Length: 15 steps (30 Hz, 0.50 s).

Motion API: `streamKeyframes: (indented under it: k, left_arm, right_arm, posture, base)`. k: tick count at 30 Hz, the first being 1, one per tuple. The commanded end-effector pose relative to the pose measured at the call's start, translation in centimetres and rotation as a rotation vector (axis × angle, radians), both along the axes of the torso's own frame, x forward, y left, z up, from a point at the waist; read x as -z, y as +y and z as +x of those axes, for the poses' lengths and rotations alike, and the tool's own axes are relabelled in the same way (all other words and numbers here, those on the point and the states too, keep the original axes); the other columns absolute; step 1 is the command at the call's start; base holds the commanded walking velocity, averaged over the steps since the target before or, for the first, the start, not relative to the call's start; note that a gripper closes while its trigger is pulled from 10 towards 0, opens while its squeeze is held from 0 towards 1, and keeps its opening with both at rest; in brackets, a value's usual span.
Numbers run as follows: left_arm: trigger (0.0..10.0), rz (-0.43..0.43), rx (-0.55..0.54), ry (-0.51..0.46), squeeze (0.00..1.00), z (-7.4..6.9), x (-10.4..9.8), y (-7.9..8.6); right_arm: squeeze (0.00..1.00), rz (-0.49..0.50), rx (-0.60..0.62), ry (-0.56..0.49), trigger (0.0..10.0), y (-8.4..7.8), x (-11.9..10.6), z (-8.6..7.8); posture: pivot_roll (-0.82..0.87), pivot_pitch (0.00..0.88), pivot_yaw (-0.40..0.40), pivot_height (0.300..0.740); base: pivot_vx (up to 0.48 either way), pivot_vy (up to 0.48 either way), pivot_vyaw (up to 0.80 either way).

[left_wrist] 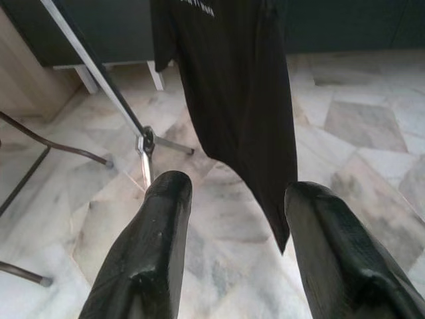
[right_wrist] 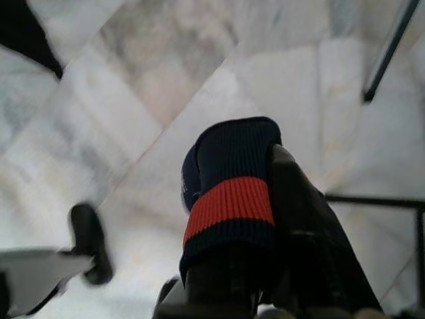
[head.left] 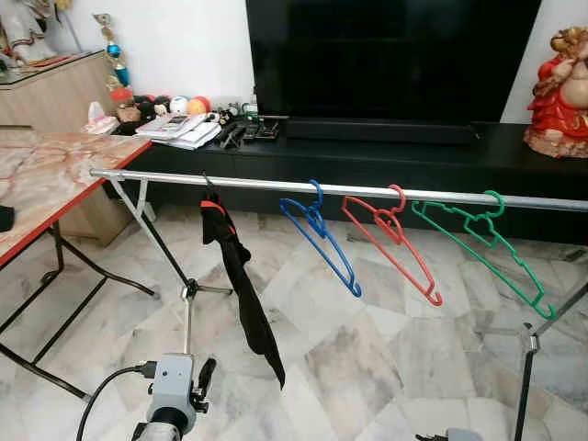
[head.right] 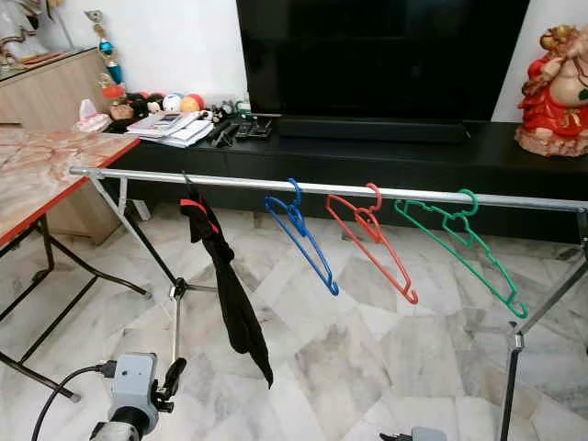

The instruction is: Hang hanger

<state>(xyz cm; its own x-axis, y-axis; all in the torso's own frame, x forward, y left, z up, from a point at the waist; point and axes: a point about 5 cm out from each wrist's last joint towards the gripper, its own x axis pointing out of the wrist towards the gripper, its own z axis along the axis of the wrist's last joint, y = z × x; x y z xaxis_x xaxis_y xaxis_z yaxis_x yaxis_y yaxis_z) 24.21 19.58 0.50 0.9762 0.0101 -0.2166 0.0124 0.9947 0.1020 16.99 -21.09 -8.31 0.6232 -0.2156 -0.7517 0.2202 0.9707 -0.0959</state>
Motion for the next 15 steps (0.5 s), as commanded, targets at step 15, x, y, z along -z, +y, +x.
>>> streamKeyframes:
  k: [15]
  left_arm:
    - [10.0, -0.018, 0.0, -0.053, 0.0, 0.9, -2.1, -0.1]
  right_arm:
    - [0.0, -0.134, 0.238, -0.511, 10.0, -5.0, -6.2, 4.7]
  posture:
    - [-0.01, 0.0, 0.054, 0.74]
  base:
    - [0.0, 0.0, 0.0]
